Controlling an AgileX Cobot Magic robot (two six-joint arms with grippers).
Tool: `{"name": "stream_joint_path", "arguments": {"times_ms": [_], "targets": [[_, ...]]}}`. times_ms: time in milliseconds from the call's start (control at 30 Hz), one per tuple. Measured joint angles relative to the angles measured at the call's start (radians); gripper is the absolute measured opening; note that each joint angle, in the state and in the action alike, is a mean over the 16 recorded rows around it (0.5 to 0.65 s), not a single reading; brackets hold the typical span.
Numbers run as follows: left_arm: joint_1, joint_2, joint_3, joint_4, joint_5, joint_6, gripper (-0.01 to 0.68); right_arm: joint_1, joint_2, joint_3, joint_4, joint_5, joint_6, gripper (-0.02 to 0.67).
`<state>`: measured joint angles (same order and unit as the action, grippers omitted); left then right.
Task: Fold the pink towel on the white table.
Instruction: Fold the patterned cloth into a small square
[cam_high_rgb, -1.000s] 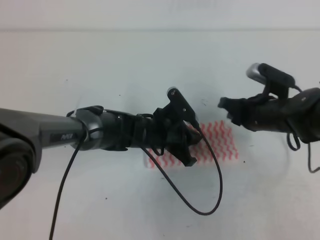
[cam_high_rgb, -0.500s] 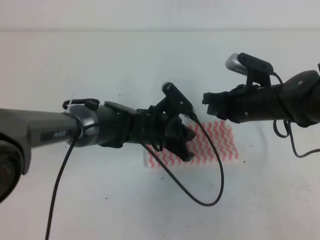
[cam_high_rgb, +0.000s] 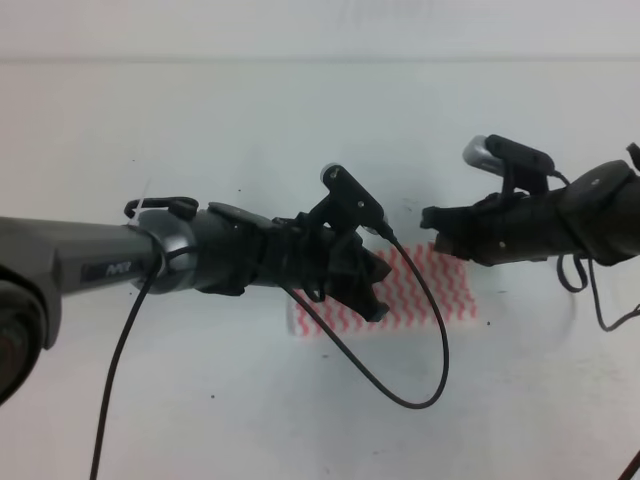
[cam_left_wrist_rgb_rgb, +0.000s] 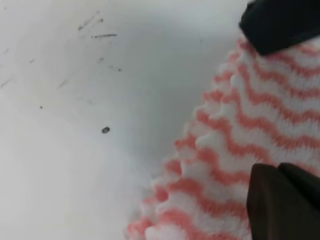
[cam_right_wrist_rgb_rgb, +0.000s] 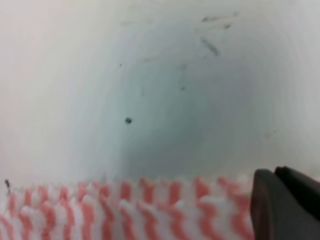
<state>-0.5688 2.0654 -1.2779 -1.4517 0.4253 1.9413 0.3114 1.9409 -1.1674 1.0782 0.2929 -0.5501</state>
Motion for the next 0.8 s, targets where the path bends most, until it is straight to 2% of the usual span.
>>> {"name": "stream_joint_path", "arguments": {"times_ms": [367, 800], "targets": [[0.000, 0.003, 0.000, 0.019, -0.011, 0.000, -0.006, -0.050, 0.026, -0.001, -0.024, 0.015, 0.000, -0.014], [0.006, -0.027, 0.000, 0.080, -0.030, -0.041, -0.006, -0.061, 0.002, -0.008, -0.038, 0.089, 0.001, -0.016]]}}
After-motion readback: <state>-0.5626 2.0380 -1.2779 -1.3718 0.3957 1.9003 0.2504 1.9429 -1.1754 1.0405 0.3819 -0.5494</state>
